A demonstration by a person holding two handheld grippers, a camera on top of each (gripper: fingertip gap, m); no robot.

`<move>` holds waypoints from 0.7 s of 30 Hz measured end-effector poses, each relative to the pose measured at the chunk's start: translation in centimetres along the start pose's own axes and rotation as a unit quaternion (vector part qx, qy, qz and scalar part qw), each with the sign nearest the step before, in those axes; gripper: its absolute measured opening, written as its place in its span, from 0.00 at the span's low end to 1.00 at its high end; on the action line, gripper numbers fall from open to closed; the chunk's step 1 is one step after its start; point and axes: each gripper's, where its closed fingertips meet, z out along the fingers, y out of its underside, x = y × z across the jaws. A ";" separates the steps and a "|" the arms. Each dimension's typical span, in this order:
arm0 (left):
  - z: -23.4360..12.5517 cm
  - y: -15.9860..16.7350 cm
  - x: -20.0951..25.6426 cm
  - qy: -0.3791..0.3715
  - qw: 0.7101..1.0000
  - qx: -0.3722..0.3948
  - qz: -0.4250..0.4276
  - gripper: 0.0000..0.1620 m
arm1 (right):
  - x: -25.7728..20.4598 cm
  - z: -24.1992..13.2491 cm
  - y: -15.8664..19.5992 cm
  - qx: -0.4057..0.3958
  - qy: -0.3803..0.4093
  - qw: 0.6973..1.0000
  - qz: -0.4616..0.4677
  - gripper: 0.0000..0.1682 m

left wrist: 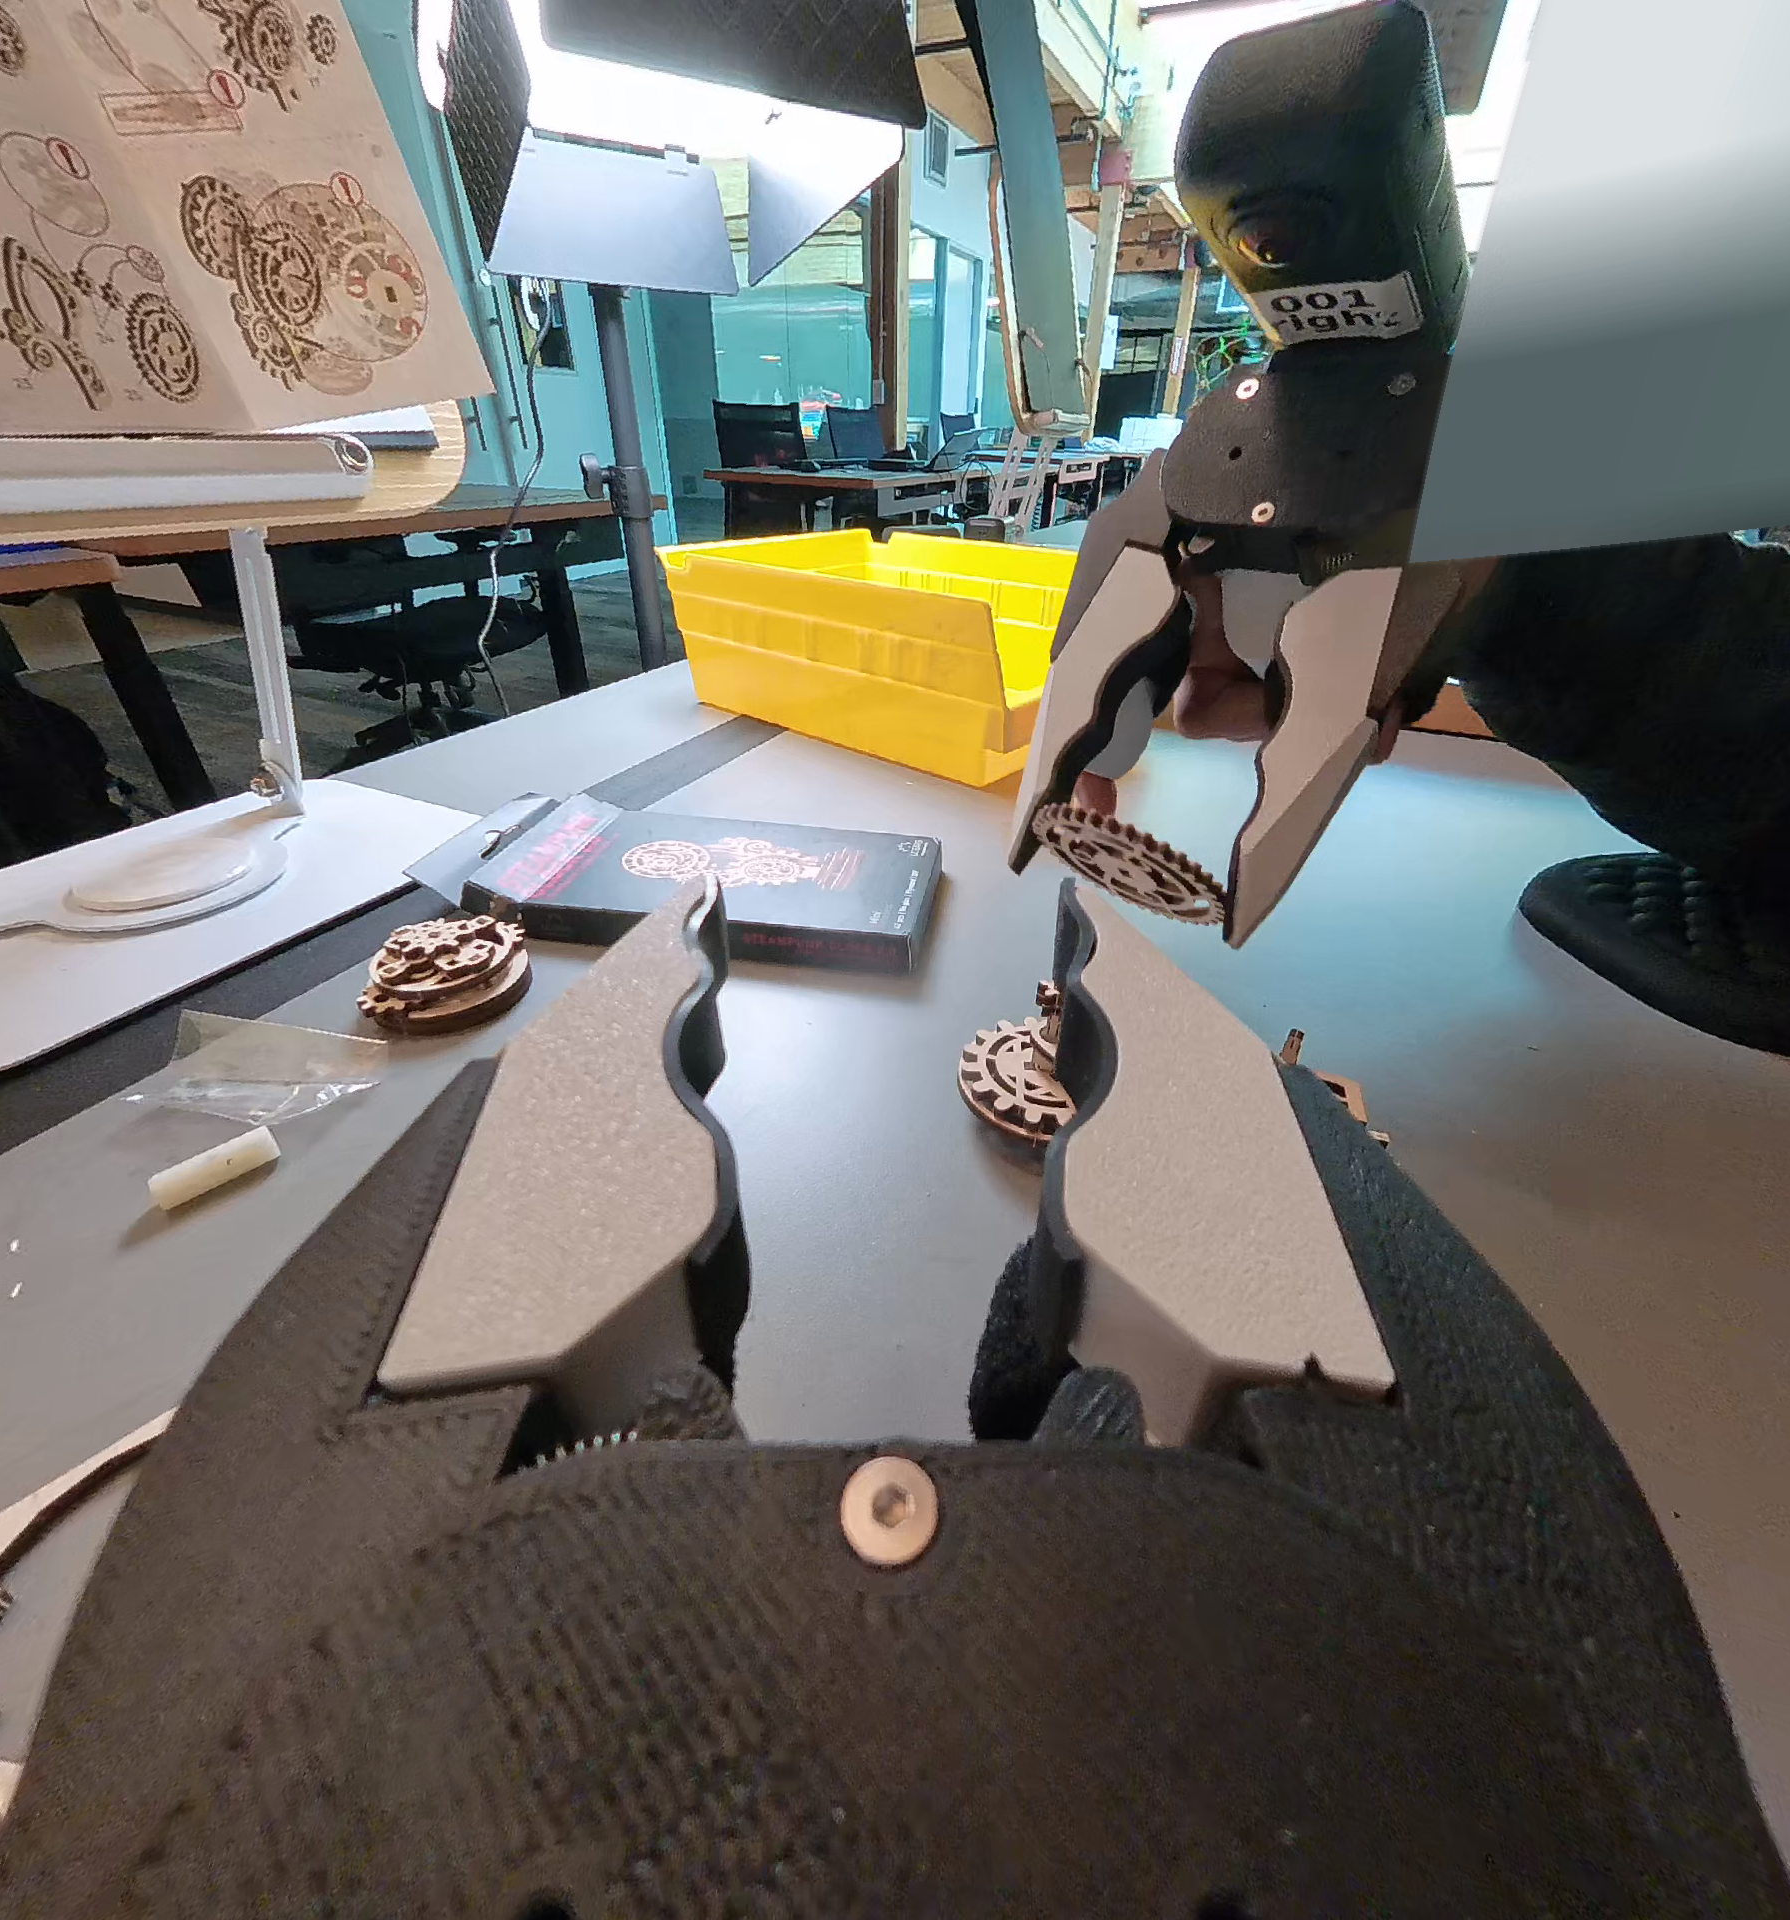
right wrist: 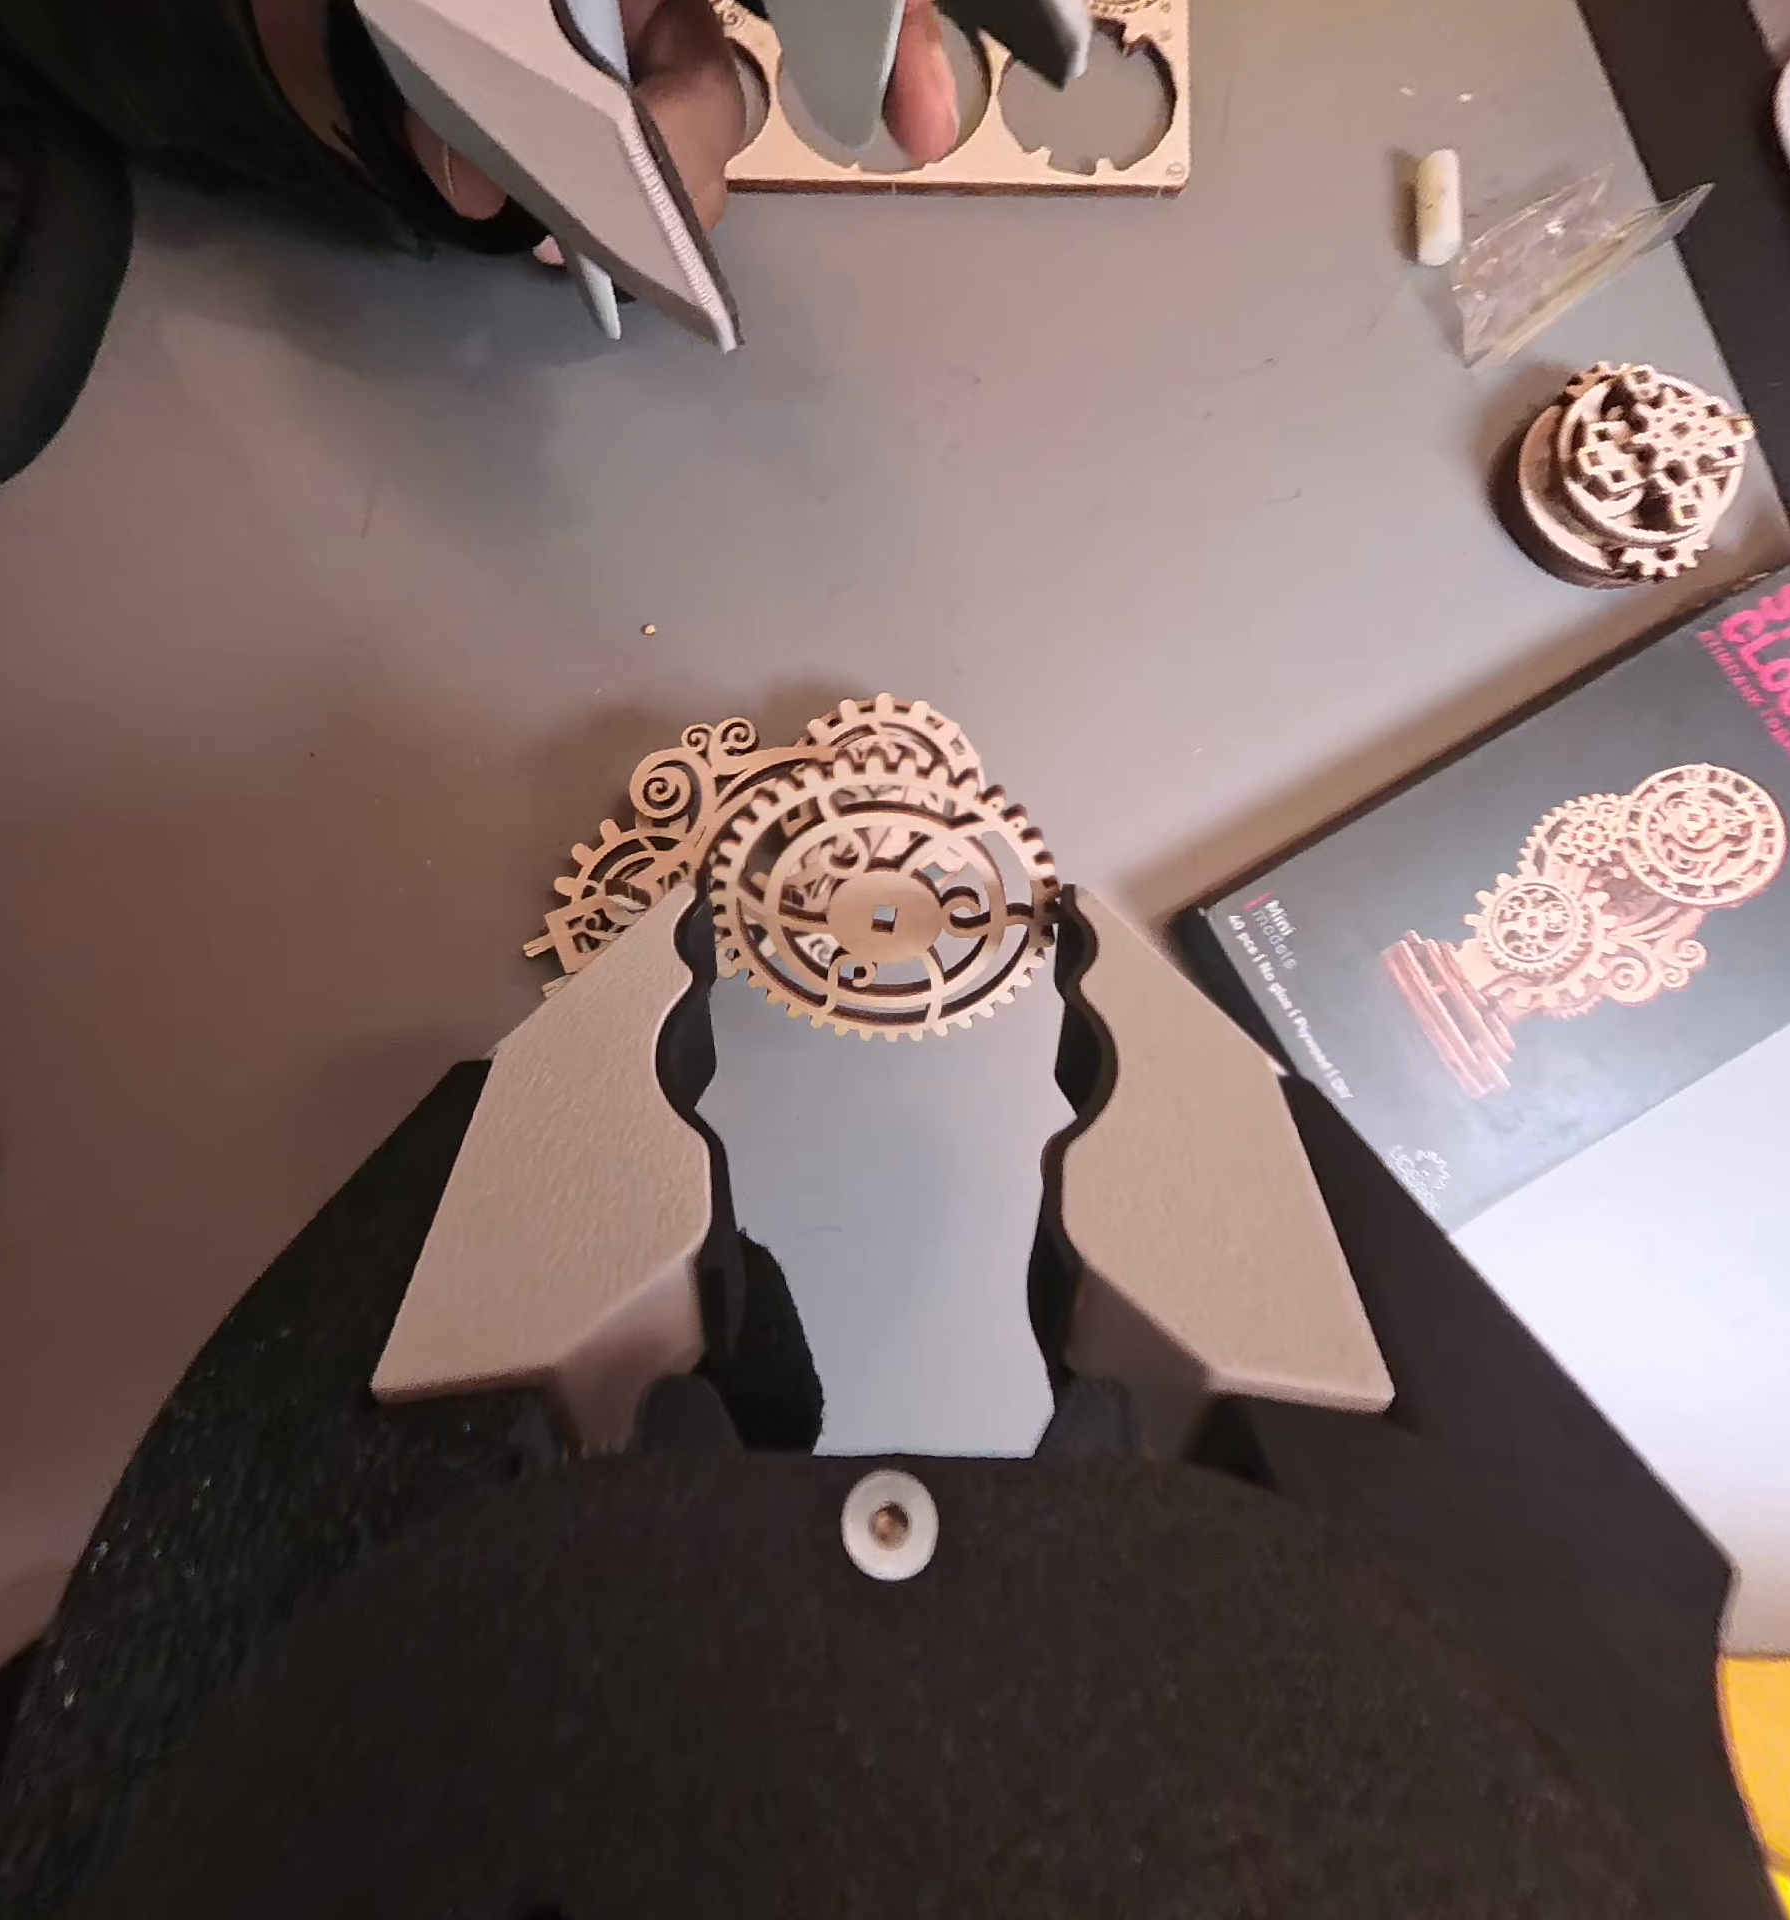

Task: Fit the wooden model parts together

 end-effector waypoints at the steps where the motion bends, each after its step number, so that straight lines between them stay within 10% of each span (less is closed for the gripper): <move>1: 0.0 0.0 0.0 0.000 1.000 0.000 0.000 0.38 | -0.2 0.2 0.0 -0.002 -0.003 1.000 -0.001 0.38; 12: 0.0 0.0 0.2 0.004 1.000 -0.002 0.007 0.38 | -1.2 0.9 0.0 -0.011 -0.017 1.000 -0.010 0.38; 21: 1.8 0.5 3.4 0.063 0.990 -0.075 -0.103 0.15 | -1.6 1.0 -1.2 0.002 -0.008 1.000 -0.021 0.38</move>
